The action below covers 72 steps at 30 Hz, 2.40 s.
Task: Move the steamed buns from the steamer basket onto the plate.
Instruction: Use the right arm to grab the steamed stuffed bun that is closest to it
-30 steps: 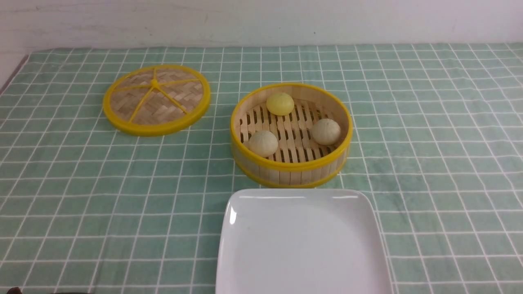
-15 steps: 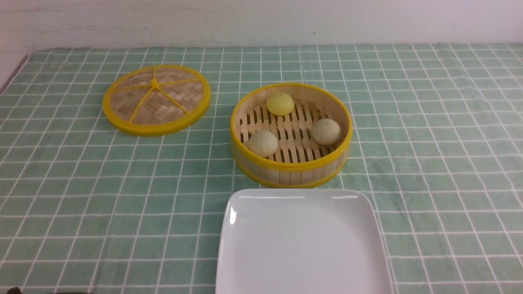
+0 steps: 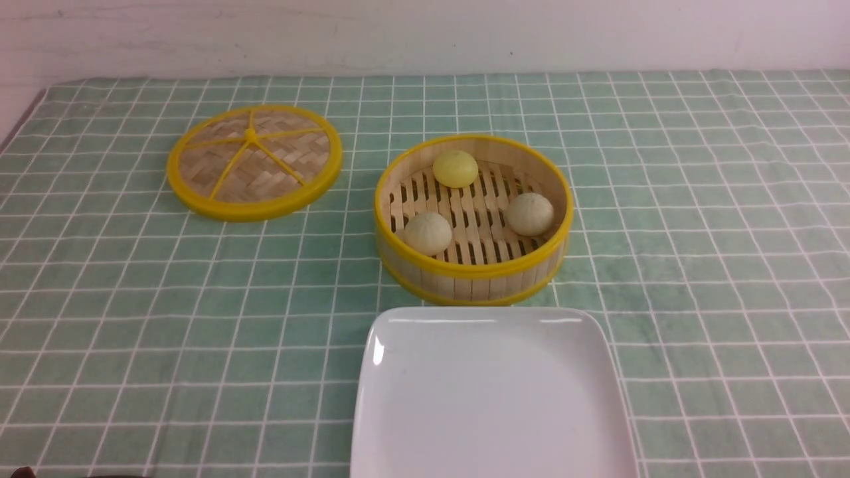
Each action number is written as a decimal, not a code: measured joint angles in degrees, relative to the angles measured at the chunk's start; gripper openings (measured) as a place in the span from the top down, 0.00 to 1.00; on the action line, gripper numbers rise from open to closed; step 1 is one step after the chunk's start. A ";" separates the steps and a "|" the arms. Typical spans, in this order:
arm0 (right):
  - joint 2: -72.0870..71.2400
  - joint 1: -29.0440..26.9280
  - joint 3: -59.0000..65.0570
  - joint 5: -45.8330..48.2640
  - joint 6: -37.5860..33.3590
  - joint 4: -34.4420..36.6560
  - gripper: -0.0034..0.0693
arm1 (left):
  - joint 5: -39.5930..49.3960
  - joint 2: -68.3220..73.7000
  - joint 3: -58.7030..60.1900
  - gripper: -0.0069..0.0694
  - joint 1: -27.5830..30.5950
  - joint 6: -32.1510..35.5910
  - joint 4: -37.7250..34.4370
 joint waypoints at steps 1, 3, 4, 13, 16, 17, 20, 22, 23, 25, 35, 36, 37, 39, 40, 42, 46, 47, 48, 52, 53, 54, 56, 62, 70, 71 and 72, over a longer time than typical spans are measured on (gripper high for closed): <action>0.00 0.00 -4.24 -0.33 0.06 0.59 0.62 | 0.00 0.00 0.00 0.39 0.00 0.00 0.00; 0.00 0.00 -10.61 -0.16 0.06 1.99 0.62 | 0.00 0.00 0.00 0.39 0.00 0.00 0.00; 0.00 0.00 -12.48 0.28 0.06 2.55 0.62 | 0.00 0.00 0.00 0.39 0.00 0.00 0.00; 0.00 0.00 -27.22 5.10 0.11 9.36 0.62 | 0.00 0.00 0.00 0.39 0.00 0.00 0.00; 0.00 0.00 -27.47 3.23 0.11 9.43 0.62 | 0.00 0.00 0.00 0.39 0.00 0.00 0.00; 0.00 0.00 -27.47 2.43 0.11 9.48 0.62 | 0.00 0.00 0.00 0.39 0.00 0.00 0.00; 0.00 0.00 -27.52 1.10 0.11 9.63 0.62 | 0.00 0.00 0.00 0.39 0.00 0.00 0.00; 0.00 0.00 -27.52 0.66 0.11 9.63 0.62 | 0.00 0.00 0.00 0.39 0.00 0.00 0.00; 0.00 0.00 -27.52 0.33 0.11 9.63 0.62 | 0.00 0.00 0.00 0.39 0.00 0.00 0.00; 0.00 0.00 -27.52 -0.20 0.11 9.63 0.62 | 0.00 0.00 0.00 0.39 0.00 0.00 0.00; 0.00 0.00 -27.52 -0.32 0.11 9.63 0.62 | 0.00 0.00 0.00 0.39 0.00 0.00 0.00; 0.00 0.00 -27.52 0.10 0.11 9.63 0.62 | 0.00 0.00 0.00 0.39 0.00 0.00 0.00; 0.00 0.00 -27.52 0.10 0.11 9.63 0.62 | 0.00 0.00 0.00 0.39 0.00 0.00 0.00; 0.00 0.00 -27.52 0.97 0.11 9.63 0.62 | 0.00 0.00 0.00 0.39 0.00 0.00 0.00; 0.00 0.00 -27.52 1.66 0.11 9.63 0.62 | 0.00 0.00 0.00 0.39 0.00 0.00 0.00; 0.00 0.07 -27.52 2.56 0.11 9.63 0.62 | 0.00 0.00 0.00 0.39 0.00 0.00 0.00; 0.00 0.07 -27.52 2.94 0.11 9.63 0.62 | -1.88 0.00 0.32 0.39 0.00 -0.51 -1.55; 0.00 0.07 -27.52 3.07 0.11 9.63 0.62 | -2.87 0.00 0.46 0.39 0.00 -1.30 -3.46; 0.00 0.07 -27.52 3.07 0.11 9.63 0.62 | -3.88 0.00 0.52 0.39 0.00 -2.34 -5.29; 0.00 0.07 -27.52 3.20 0.11 9.63 0.62 | -9.74 0.00 0.52 0.39 0.00 -5.86 -13.78; 0.06 0.07 -27.53 3.26 0.11 9.63 0.62 | -11.49 0.00 0.52 0.39 0.00 -6.37 -15.03; 0.20 0.07 -27.53 3.39 0.11 9.63 0.62 | -13.49 0.00 0.52 0.39 0.00 -6.95 -17.22; 0.70 0.07 -27.53 3.69 0.11 10.28 0.62 | -16.33 0.00 0.53 0.39 0.00 -7.48 -19.51; 4.47 0.07 -27.58 5.86 -5.18 18.21 0.62 | -21.67 0.00 0.53 0.39 0.00 -7.94 -29.72; 15.73 0.07 -32.41 13.27 -31.00 37.28 0.62 | -9.03 0.00 -8.57 0.39 0.00 -2.28 -36.16; 18.13 0.07 -33.99 14.64 -33.92 39.04 0.62 | -7.40 0.00 -10.89 0.39 0.00 -0.56 -36.23; 20.23 0.07 -35.74 15.76 -35.88 40.59 0.62 | -5.80 0.00 -13.18 0.39 0.00 0.85 -36.34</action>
